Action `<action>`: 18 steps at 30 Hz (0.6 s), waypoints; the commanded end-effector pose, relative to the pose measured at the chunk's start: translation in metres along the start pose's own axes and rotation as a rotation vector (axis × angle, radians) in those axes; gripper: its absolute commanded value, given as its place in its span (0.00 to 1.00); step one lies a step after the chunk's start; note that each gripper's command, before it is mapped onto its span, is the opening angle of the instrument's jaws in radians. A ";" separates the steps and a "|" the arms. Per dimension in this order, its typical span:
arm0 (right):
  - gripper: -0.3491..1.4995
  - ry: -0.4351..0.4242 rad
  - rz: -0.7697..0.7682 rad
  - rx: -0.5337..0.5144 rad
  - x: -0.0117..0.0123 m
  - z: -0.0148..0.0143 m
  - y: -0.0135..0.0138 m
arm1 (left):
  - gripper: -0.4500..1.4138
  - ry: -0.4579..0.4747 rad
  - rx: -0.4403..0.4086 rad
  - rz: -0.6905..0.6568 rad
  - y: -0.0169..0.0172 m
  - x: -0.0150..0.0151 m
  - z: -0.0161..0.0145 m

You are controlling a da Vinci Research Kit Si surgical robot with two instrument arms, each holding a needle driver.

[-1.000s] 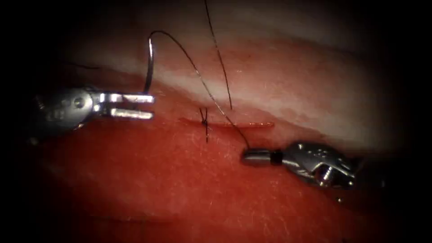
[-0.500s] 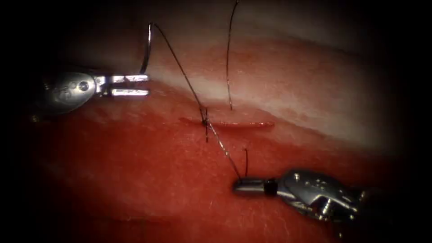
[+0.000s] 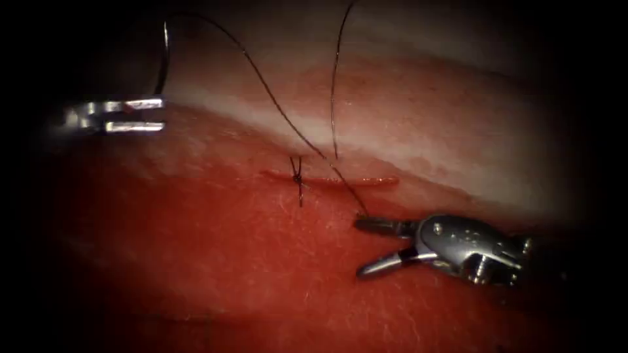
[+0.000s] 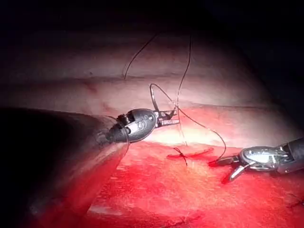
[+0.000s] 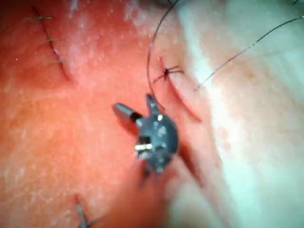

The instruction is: Wound Closure

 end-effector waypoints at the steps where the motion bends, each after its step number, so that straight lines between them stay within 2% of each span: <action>1: 0.99 -0.001 -0.005 -0.007 -0.0007 0.0012 0.0011 | 0.00 0.001 0.000 0.002 -0.0004 -0.0004 0.0005; 9: 0.98 -0.005 -0.010 -0.015 -0.0019 0.0008 0.0029 | 0.00 0.003 -0.003 0.000 -0.0005 -0.0004 0.0000; 16: 0.98 -0.002 -0.017 0.009 -0.0021 -0.0008 0.0020 | 0.00 0.010 0.001 -0.001 -0.0014 -0.0005 -0.0013; 18: 0.95 -0.001 -0.018 0.018 -0.0021 -0.0017 0.0018 | 0.00 0.011 0.002 -0.003 -0.0015 -0.0003 -0.0017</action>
